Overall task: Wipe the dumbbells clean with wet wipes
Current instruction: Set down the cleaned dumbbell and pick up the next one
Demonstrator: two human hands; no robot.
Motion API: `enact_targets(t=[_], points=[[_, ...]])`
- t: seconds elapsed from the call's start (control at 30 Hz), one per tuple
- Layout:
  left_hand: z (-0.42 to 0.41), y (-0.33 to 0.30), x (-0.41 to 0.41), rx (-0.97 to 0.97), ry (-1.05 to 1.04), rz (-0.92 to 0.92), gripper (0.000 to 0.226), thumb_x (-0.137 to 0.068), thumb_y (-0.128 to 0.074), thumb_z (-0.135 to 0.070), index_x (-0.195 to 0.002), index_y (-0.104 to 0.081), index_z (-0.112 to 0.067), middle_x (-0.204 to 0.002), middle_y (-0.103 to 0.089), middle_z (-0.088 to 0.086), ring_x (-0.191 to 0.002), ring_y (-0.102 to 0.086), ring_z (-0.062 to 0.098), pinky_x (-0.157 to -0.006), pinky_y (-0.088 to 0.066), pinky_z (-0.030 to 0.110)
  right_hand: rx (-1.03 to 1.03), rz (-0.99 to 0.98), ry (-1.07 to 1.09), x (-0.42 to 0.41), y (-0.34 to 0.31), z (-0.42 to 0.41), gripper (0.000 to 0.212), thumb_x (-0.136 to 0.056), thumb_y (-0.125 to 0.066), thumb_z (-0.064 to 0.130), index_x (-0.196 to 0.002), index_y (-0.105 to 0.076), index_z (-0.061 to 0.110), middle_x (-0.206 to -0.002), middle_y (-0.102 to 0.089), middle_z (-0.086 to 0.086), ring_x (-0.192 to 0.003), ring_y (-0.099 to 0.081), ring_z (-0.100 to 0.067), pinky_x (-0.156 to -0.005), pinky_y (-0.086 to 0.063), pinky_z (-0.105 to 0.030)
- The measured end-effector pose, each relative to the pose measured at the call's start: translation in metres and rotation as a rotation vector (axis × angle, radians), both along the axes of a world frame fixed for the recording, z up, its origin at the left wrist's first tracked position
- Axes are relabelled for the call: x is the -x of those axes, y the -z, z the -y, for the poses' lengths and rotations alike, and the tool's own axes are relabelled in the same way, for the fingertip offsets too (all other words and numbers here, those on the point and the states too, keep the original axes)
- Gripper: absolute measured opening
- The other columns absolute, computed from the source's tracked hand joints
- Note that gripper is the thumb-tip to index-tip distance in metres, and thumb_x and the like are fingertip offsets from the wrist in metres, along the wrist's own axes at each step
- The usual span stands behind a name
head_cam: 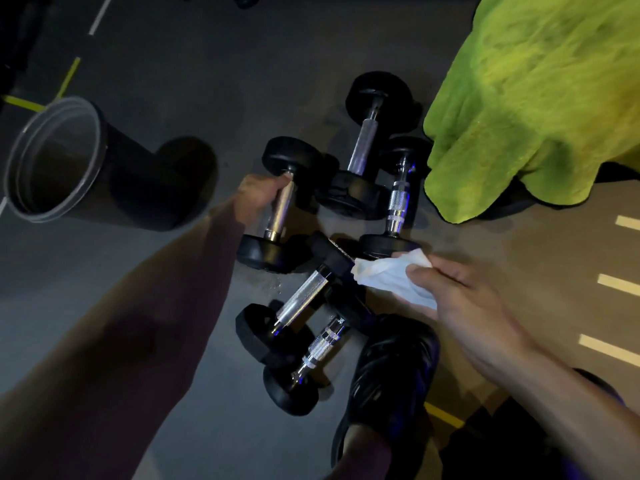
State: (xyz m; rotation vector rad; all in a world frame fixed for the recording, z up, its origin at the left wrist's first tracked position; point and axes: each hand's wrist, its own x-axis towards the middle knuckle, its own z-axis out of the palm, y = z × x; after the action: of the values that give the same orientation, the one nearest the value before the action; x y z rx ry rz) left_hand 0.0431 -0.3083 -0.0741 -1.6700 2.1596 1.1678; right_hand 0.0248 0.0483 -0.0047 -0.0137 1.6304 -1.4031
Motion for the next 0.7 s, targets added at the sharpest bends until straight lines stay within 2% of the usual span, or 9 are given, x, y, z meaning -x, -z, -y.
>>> enact_targets(t=[0.07, 0.13, 0.2, 0.27, 0.33, 0.4, 0.5, 0.6, 0.7], points=[[0.002, 0.007, 0.002, -0.023, 0.008, -0.032, 0.042, -0.096, -0.071, -0.051, -0.083, -0.066, -0.011, -0.089, -0.064, 0.011, -0.082, -0.06, 0.023, -0.076, -0.046, 0.032, -0.004, -0.004, -0.006, 0.005, 0.002, 0.002, 0.023, -0.101, -0.063, 0.03, -0.097, -0.079, 0.046, -0.099, -0.081, 0.009, -0.1, -0.075, -0.01, -0.109, -0.05, -0.053], [0.003, 0.011, 0.003, -0.035, 0.031, -0.048, 0.044, -0.098, -0.068, -0.051, -0.081, -0.065, -0.011, -0.088, -0.063, 0.013, -0.081, -0.06, 0.024, -0.076, -0.046, 0.034, 0.006, -0.002, -0.041, 0.008, 0.004, 0.004, 0.019, -0.094, -0.064, 0.04, -0.105, -0.079, 0.039, -0.102, -0.081, 0.006, -0.104, -0.075, -0.016, -0.109, -0.05, -0.056], [0.003, 0.014, 0.003, -0.045, 0.044, -0.093, 0.041, -0.102, -0.065, -0.047, -0.087, -0.069, -0.008, -0.091, -0.067, 0.014, -0.082, -0.062, 0.024, -0.077, -0.048, 0.034, 0.014, -0.003, -0.1, 0.01, 0.007, 0.004, 0.033, -0.089, -0.059, 0.046, -0.111, -0.077, 0.029, -0.106, -0.081, 0.001, -0.109, -0.074, -0.023, -0.109, -0.048, -0.059], [0.002, 0.018, 0.002, -0.059, 0.038, -0.147, 0.041, -0.104, -0.063, -0.043, -0.086, -0.072, -0.008, -0.086, -0.071, 0.011, -0.079, -0.065, 0.024, -0.078, -0.051, 0.032, 0.015, -0.001, -0.119, 0.011, 0.011, 0.003, 0.03, -0.093, -0.059, 0.042, -0.11, -0.077, 0.026, -0.106, -0.081, -0.001, -0.11, -0.074, -0.025, -0.11, -0.048, -0.059], [-0.001, 0.023, 0.002, -0.07, 0.015, -0.164, 0.04, -0.107, -0.06, -0.037, -0.076, -0.07, -0.013, -0.07, -0.069, 0.002, -0.066, -0.061, 0.018, -0.068, -0.05, 0.029, 0.008, 0.016, -0.099, 0.013, 0.012, 0.003, 0.019, -0.1, -0.061, 0.033, -0.107, -0.079, 0.03, -0.104, -0.081, 0.0, -0.108, -0.075, -0.022, -0.11, -0.048, -0.056], [-0.004, 0.027, 0.004, -0.075, -0.01, -0.182, 0.041, -0.108, -0.059, -0.031, -0.071, -0.067, -0.015, -0.061, -0.065, -0.001, -0.061, -0.056, 0.017, -0.061, -0.046, 0.027, 0.001, 0.017, -0.098, 0.013, 0.012, 0.004, 0.019, -0.1, -0.061, 0.032, -0.105, -0.079, 0.032, -0.104, -0.081, -0.001, -0.109, -0.074, -0.024, -0.11, -0.049, -0.057], [-0.003, 0.03, 0.004, -0.085, -0.003, -0.204, 0.041, -0.108, -0.059, -0.029, -0.07, -0.066, -0.013, -0.067, -0.065, 0.006, -0.058, -0.056, 0.018, -0.061, -0.045, 0.028, -0.011, 0.009, -0.097, 0.014, 0.01, 0.004, 0.025, -0.094, -0.06, 0.04, -0.111, -0.078, 0.034, -0.107, -0.081, 0.001, -0.111, -0.074, -0.022, -0.111, -0.048, -0.057], [-0.004, 0.033, 0.006, -0.082, -0.013, -0.232, 0.039, -0.108, -0.06, -0.026, -0.072, -0.065, -0.014, -0.054, -0.067, -0.007, -0.051, -0.058, 0.012, -0.059, -0.048, 0.026, -0.026, 0.006, -0.094, 0.016, 0.008, -0.003, 0.023, -0.103, -0.058, 0.03, -0.114, -0.077, 0.034, -0.109, -0.081, 0.004, -0.111, -0.074, -0.017, -0.112, -0.047, -0.054], [-0.007, 0.031, 0.001, -0.094, -0.036, -0.282, 0.033, -0.108, -0.059, -0.025, -0.077, -0.065, -0.014, -0.055, -0.069, -0.009, -0.054, -0.062, 0.012, -0.064, -0.051, 0.028, -0.048, 0.015, -0.088, 0.018, 0.002, -0.009, 0.026, -0.105, -0.056, 0.023, -0.11, -0.079, 0.032, -0.107, -0.081, 0.005, -0.109, -0.074, -0.013, -0.112, -0.048, -0.048]])
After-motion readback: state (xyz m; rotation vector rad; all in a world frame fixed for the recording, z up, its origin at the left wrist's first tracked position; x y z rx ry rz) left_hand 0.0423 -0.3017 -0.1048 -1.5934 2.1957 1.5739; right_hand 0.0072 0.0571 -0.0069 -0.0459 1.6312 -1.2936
